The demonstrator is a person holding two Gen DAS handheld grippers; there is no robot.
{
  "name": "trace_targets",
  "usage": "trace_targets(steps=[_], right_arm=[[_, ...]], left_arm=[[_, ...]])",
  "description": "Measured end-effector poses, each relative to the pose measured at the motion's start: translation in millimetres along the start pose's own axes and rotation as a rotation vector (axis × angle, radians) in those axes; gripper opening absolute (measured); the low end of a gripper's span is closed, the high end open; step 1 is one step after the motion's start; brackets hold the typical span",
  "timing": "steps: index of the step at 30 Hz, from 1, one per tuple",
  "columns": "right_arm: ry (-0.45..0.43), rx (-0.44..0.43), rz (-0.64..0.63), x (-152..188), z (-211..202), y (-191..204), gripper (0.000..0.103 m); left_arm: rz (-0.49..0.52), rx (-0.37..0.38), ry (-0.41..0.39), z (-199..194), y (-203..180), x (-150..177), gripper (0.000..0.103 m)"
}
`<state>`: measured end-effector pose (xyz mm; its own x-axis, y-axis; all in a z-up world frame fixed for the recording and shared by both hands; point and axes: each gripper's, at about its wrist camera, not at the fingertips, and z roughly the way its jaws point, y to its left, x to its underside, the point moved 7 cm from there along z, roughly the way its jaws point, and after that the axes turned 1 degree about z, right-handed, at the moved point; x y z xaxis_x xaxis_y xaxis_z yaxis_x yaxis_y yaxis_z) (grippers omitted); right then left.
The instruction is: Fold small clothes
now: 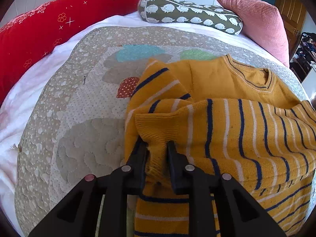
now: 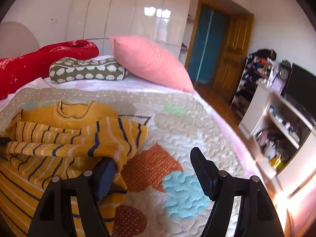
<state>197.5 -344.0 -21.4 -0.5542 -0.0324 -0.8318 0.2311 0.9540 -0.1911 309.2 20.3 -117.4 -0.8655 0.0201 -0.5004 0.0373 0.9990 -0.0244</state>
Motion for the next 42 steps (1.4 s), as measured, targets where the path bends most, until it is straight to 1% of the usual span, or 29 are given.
trace_targets(steps=[2,6,8,9,10,11,15,17,18,19,20,22,23,24,25,26,27,28,31,32,33,34,35,36,37,38,40,41,42], right_arm=[[0.003,-0.018,-0.014,7.7,-9.1,0.8,0.078],[0.087,-0.094,-0.003,43.6,-11.3,-3.9,0.078],[0.118,-0.122,0.054,52.8,-12.1,-17.3,0.078],[0.127,-0.134,0.091,53.5,-12.5,-24.3,0.078],[0.132,-0.141,0.128,52.2,-12.8,-32.1,0.078],[0.133,-0.148,0.161,48.9,-12.5,-39.0,0.078],[0.131,-0.197,0.274,25.1,-5.2,-49.3,0.076],[0.130,-0.232,0.291,9.4,2.8,-40.8,0.067],[0.142,-0.256,0.301,3.7,8.3,-34.6,0.056],[0.158,-0.278,0.312,-0.6,14.2,-27.6,0.052],[0.170,-0.298,0.320,-4.7,19.5,-19.2,0.052],[0.177,-0.327,0.320,-8.3,23.6,-5.0,0.052],[0.178,-0.337,0.314,-7.5,23.2,2.3,0.052],[0.181,-0.349,0.305,-6.4,22.9,10.0,0.052],[0.185,-0.360,0.297,-4.3,22.8,17.0,0.052],[0.192,-0.366,0.287,-1.9,23.5,22.8,0.052],[0.199,-0.370,0.278,1.1,23.4,27.5,0.052],[0.206,-0.375,0.264,3.3,23.1,32.0,0.052],[0.194,-0.377,0.227,3.0,18.1,37.1,0.052],[0.187,-0.385,0.223,1.3,17.5,36.6,0.052],[0.187,-0.395,0.223,0.7,18.5,37.8,0.052],[0.201,-0.403,0.226,1.8,22.5,39.3,0.053],[0.232,-0.423,0.237,5.3,28.9,41.7,0.054],[0.287,-0.461,0.252,12.0,38.6,47.2,0.060],[0.358,-0.488,0.264,21.5,49.4,52.1,0.060],[0.399,-0.488,0.279,29.3,55.8,53.7,0.060],[0.357,-0.501,0.341,29.3,46.7,43.6,0.060],[0.331,-0.518,0.377,27.6,36.2,36.3,0.060],[0.316,-0.537,0.403,27.1,24.2,29.6,0.060]], left_arm=[[-0.011,0.009,-0.005,0.2,2.2,0.1,0.020],[-0.063,0.036,-0.006,-4.4,12.0,-2.0,0.019],[-0.074,0.009,-0.017,-9.3,18.1,-2.6,0.015],[-0.072,-0.026,-0.024,-11.7,22.3,-3.0,0.002],[-0.071,-0.072,-0.029,-13.7,27.7,-2.7,0.001],[-0.078,-0.096,-0.031,-14.5,33.5,-2.5,0.000],[-0.118,-0.060,0.015,-7.8,48.8,2.9,0.000],[-0.146,0.009,0.014,-11.6,50.6,4.2,0.000],[-0.159,0.051,0.008,-15.3,50.3,4.2,0.000],[-0.169,0.098,-0.005,-20.4,49.0,2.7,0.000],[-0.165,0.124,-0.014,-23.7,46.4,1.1,0.002],[-0.129,0.140,-0.032,-27.1,38.7,-4.6,0.009],[-0.107,0.137,-0.036,-26.4,33.0,-7.3,0.024],[-0.081,0.125,-0.035,-23.5,27.8,-10.0,0.045],[-0.051,0.104,-0.024,-17.5,21.5,-12.0,0.051],[-0.019,0.077,-0.003,-10.5,16.5,-12.5,0.050],[0.020,0.016,0.029,-2.0,14.3,-11.9,0.036],[0.036,-0.044,0.038,3.1,16.3,-12.5,0.030],[0.010,-0.132,0.021,2.8,31.0,-17.2,0.022],[0.013,-0.199,0.014,2.0,37.8,-18.3,0.006],[0.010,-0.244,0.016,3.0,45.6,-18.0,0.002],[-0.014,-0.226,0.029,4.4,53.3,-16.0,0.002],[-0.057,-0.160,0.048,4.5,60.0,-12.0,0.002],[-0.103,-0.088,0.061,1.2,66.1,-7.1,0.002],[-0.131,-0.049,0.067,-4.8,71.3,-2.1,0.002],[-0.148,-0.019,0.062,-15.2,74.8,4.3,0.002],[-0.142,0.044,0.037,-41.2,75.1,21.2,0.004],[-0.131,0.073,0.036,-53.4,71.9,32.1,0.012],[-0.122,0.105,0.038,-65.9,70.1,44.9,0.026]])
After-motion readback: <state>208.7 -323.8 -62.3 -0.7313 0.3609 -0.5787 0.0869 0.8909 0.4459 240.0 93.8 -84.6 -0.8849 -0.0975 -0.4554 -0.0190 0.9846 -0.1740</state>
